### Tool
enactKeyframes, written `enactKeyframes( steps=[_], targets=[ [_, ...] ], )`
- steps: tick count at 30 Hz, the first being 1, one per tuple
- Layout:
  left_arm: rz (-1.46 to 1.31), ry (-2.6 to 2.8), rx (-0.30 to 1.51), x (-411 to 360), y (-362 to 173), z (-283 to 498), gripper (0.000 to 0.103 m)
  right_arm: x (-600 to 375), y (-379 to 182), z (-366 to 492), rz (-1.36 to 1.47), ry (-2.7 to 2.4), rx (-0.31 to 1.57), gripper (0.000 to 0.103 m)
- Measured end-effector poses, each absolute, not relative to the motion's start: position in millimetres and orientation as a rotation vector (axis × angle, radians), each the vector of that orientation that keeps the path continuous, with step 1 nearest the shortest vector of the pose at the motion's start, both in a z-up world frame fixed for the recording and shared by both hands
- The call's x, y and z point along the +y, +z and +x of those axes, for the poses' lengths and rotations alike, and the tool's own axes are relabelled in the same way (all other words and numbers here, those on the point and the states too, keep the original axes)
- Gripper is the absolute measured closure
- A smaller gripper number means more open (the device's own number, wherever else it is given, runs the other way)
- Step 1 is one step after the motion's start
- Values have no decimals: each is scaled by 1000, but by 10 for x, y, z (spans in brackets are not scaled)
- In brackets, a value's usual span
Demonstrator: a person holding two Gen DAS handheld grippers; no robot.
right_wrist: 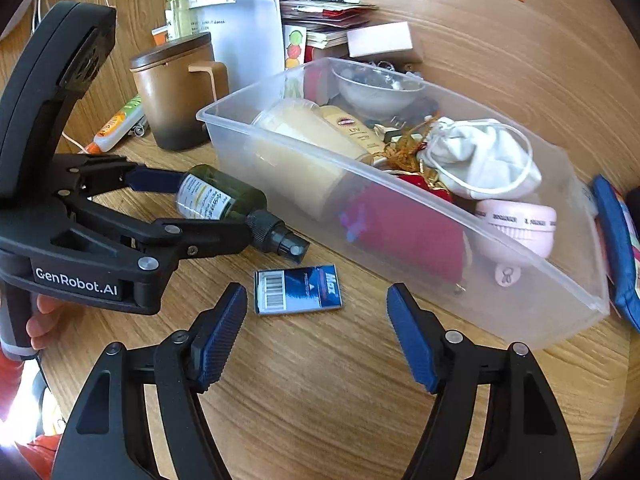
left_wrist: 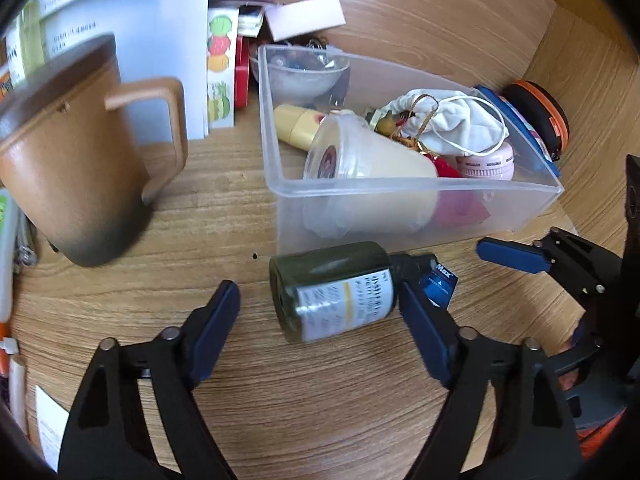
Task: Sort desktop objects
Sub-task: 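Grasp the green spray bottle with the left tool while the right tool grasps the blue Max card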
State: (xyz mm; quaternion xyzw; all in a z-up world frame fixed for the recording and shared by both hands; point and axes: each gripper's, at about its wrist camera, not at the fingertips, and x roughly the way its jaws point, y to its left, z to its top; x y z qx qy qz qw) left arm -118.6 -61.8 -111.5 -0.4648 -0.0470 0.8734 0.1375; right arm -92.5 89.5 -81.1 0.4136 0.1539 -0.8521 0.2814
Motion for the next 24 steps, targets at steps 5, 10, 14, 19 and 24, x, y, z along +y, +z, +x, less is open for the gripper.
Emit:
enactKeyframes(
  steps=[5, 10, 14, 19, 24],
  targets=[
    [-1338, 2511, -154, -627, -1121, -1186, 25, 836, -845, -946, 1105, -2276, 438, 36],
    [-1318, 2484, -168, -615, -1106, -1183, 33, 768, -916, -952, 1116, -2254, 466, 45],
    [-1301, 2472, -181, -629, -1102, -1191, 35, 767, -943, -975, 1111, -2240, 438, 49],
    [-1284, 2459, -204, -652, -1105, -1194, 37, 795, -973, -976, 1100, -2230, 410, 59],
    [-1276, 2459, -211, -652, -1105, -1199, 39, 794, -1003, -970, 1099, -2239, 407, 59]
  ],
)
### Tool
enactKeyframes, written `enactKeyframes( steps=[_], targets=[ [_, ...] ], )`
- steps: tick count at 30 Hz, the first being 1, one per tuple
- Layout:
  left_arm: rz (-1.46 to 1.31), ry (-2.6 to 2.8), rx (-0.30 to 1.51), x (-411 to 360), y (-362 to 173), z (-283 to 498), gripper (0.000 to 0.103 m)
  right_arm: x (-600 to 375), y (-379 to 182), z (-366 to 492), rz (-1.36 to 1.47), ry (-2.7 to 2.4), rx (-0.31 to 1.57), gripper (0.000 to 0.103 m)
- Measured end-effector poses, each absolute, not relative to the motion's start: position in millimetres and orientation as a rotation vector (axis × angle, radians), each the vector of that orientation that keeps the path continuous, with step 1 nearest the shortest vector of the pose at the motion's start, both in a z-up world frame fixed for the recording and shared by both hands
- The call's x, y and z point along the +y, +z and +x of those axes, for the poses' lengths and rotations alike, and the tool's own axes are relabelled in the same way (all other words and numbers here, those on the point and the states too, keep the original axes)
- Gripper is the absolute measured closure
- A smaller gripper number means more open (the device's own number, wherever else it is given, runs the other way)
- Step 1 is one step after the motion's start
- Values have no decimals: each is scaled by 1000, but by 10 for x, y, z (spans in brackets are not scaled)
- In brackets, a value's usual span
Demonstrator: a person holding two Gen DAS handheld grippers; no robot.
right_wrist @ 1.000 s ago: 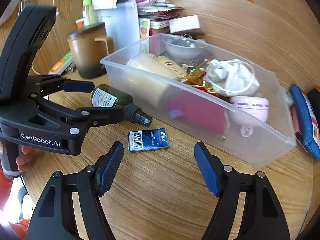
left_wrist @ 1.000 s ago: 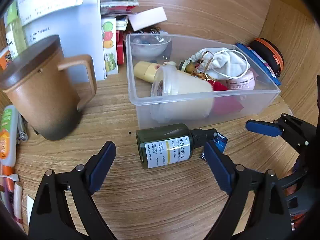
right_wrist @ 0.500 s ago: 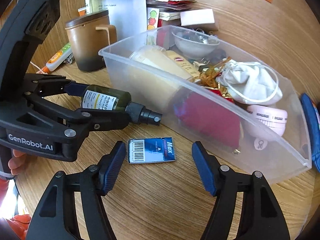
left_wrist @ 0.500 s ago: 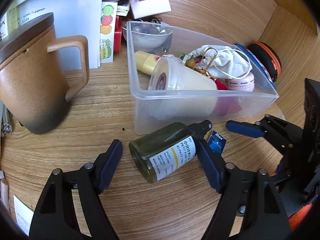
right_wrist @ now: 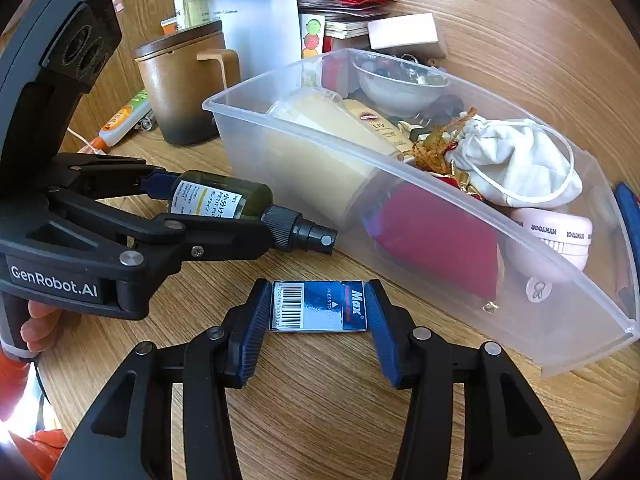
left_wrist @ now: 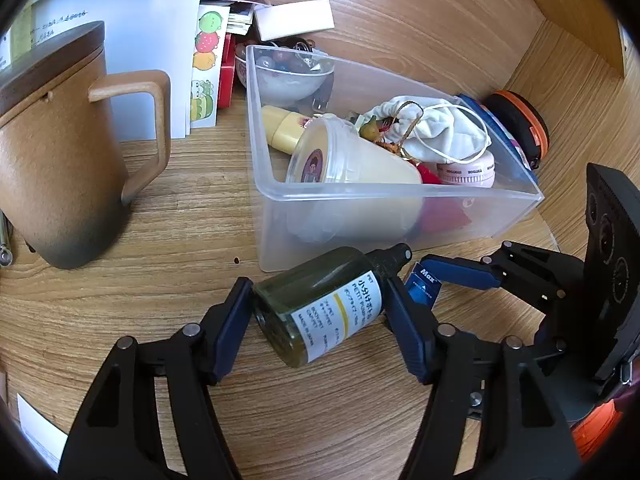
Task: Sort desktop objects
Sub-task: 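Grasp the green spray bottle with the left tool while the right tool grasps the blue Max card, then carry the bottle and card over the clear box and release them inside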
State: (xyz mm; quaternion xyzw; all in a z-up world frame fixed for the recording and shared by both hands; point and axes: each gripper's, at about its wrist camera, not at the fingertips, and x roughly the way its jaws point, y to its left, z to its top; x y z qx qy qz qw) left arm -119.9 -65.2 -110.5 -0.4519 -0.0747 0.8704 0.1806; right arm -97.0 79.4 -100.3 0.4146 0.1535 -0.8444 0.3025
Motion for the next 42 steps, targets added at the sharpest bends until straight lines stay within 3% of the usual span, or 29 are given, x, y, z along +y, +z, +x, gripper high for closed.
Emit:
enactKeyframes(
  steps=[17, 42],
  targets=[
    [-1214, 2547, -109, -557, -911, -945, 39, 1079, -672, -747, 1020, -2337, 386, 59],
    [-989, 2634, -9, -412, -117, -878, 39, 1696, 44, -760, 851, -2513, 292, 59]
  ],
)
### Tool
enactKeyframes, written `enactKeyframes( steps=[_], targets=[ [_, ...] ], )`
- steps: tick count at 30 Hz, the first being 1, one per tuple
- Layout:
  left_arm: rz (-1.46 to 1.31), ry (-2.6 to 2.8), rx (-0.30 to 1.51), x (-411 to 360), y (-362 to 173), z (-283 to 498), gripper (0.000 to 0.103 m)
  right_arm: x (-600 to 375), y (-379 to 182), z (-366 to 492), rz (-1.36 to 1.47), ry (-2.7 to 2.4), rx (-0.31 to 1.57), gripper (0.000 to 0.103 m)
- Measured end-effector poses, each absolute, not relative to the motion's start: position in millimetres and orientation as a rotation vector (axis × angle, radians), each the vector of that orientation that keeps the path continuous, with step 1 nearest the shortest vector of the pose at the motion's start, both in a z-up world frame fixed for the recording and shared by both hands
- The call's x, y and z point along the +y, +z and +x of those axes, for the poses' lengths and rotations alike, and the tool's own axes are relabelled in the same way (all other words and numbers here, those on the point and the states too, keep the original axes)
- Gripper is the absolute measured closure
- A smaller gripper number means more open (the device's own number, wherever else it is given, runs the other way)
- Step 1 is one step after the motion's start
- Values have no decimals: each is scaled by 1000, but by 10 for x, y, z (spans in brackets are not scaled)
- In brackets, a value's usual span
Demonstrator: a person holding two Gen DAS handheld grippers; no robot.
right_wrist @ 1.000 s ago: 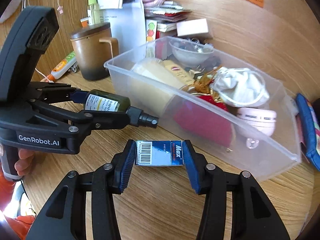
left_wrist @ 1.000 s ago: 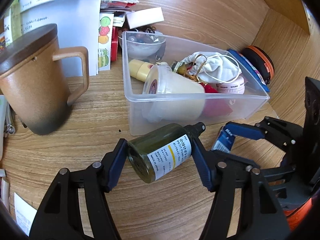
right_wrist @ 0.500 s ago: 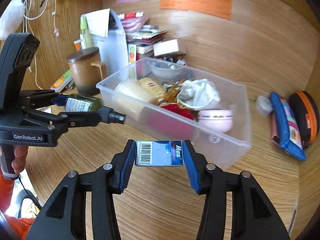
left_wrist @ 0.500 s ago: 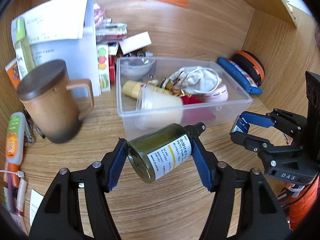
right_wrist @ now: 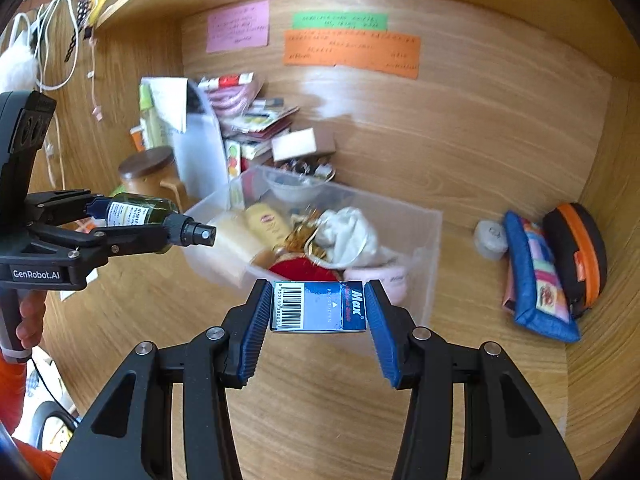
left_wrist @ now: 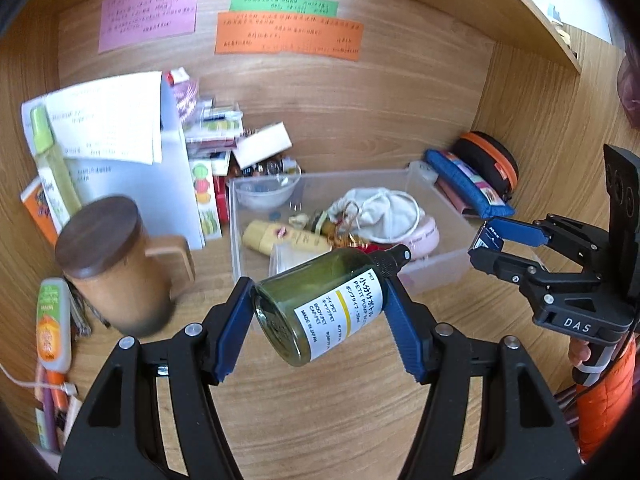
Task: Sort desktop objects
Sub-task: 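Carry the bottle and card over the clear box and release them inside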
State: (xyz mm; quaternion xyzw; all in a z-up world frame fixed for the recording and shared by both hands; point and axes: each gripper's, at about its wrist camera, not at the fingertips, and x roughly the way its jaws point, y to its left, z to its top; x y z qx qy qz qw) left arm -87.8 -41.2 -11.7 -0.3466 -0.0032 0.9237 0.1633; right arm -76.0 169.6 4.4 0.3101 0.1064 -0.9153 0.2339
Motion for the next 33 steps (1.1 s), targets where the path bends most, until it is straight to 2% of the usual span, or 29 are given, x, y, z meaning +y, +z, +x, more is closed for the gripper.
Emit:
enactKeyframes(
  steps=[13, 33],
  targets=[
    [-986, 2631, -5, -406, 38, -1452, 39, 1694, 237, -1313, 843, -2534, 217, 59],
    [-1215, 2563, -4, -329, -539, -2309, 39, 1599, -262, -2239, 1061, -2502, 210, 59]
  ],
)
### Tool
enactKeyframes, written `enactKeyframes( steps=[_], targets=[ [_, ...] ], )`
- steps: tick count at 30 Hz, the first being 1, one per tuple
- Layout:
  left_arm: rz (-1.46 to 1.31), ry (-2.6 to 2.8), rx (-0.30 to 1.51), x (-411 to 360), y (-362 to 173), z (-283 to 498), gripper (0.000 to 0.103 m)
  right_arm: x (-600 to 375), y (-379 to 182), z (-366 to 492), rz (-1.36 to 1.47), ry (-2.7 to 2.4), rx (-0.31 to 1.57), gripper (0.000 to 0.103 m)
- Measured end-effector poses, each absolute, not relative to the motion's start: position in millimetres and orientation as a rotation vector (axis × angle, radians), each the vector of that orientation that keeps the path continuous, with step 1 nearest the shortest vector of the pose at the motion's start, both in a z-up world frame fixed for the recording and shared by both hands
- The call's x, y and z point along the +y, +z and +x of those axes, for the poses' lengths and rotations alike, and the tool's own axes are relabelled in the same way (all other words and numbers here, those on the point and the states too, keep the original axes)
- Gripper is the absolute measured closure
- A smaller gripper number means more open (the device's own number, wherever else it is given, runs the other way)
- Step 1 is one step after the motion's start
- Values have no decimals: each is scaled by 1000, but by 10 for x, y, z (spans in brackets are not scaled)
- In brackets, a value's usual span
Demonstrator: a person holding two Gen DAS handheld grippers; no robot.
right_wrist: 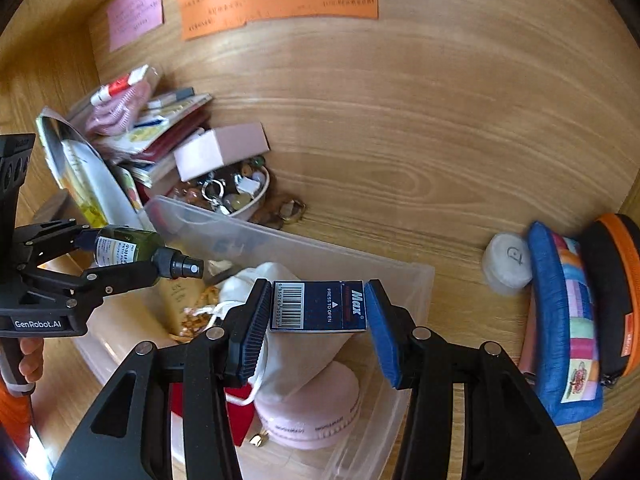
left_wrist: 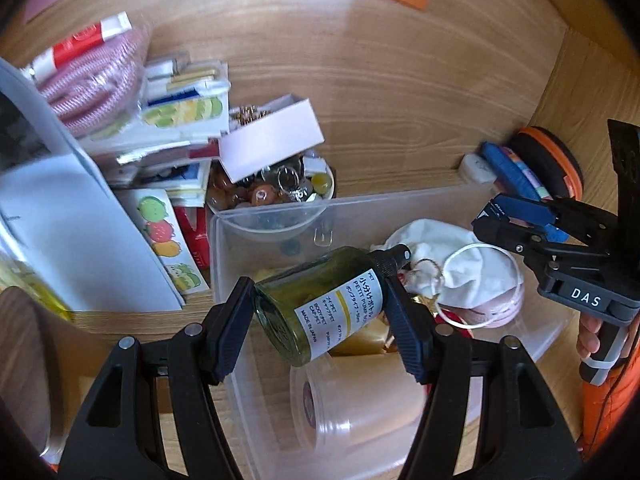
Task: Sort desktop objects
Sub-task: 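Carry the bottle and card over the clear box and release them inside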
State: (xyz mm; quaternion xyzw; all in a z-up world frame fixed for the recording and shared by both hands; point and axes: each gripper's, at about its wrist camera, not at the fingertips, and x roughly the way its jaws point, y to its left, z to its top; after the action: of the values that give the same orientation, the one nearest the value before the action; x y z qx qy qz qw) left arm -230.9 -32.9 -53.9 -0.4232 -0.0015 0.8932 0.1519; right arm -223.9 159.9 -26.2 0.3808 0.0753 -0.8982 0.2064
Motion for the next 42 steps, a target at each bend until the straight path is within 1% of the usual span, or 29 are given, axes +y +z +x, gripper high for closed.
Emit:
enactKeyframes(
  steps=[12, 17, 18, 20, 24, 26, 27, 30, 36, 40, 42],
  targets=[
    [-1227, 2566, 106, -182, -634, -2380, 39, 1517, -376, -2310, 1066, -2494, 255, 59],
    [-1237, 2559, 134, -151, -640, -2364, 39, 1542, -399, -2334, 1103, -2451, 222, 58],
    [-1239, 2558, 138, -152, -634, -2355, 39, 1542, -401, -2338, 1109, -2445, 221, 57],
    [-1242, 2557, 143, -130, -631, -2347, 39, 1542, -402, -2332, 1121, -2445, 226, 52],
    [-1227, 2553, 142, -165, -559, -2269, 39, 1568, -373, -2288, 1118, -2456, 219, 48],
    [-1214, 2563, 147, -224, -496, -2193, 38, 1588, -335, -2262, 1105, -2460, 198, 42],
    [-1209, 2565, 147, -222, -480, -2175, 37, 1596, -320, -2250, 1101, -2463, 190, 41],
    [-1191, 2576, 155, -229, -418, -2098, 30, 1628, -246, -2180, 1083, -2475, 182, 40],
    [-1158, 2599, 161, -240, -276, -1922, 27, 1689, -73, -1989, 1040, -2501, 178, 39],
    [-1129, 2625, 160, -216, -191, -1821, 18, 1732, 50, -1805, 1007, -2539, 180, 39],
    [-1113, 2648, 165, -208, -140, -1753, 12, 1759, 100, -1720, 992, -2552, 183, 38]
  ],
)
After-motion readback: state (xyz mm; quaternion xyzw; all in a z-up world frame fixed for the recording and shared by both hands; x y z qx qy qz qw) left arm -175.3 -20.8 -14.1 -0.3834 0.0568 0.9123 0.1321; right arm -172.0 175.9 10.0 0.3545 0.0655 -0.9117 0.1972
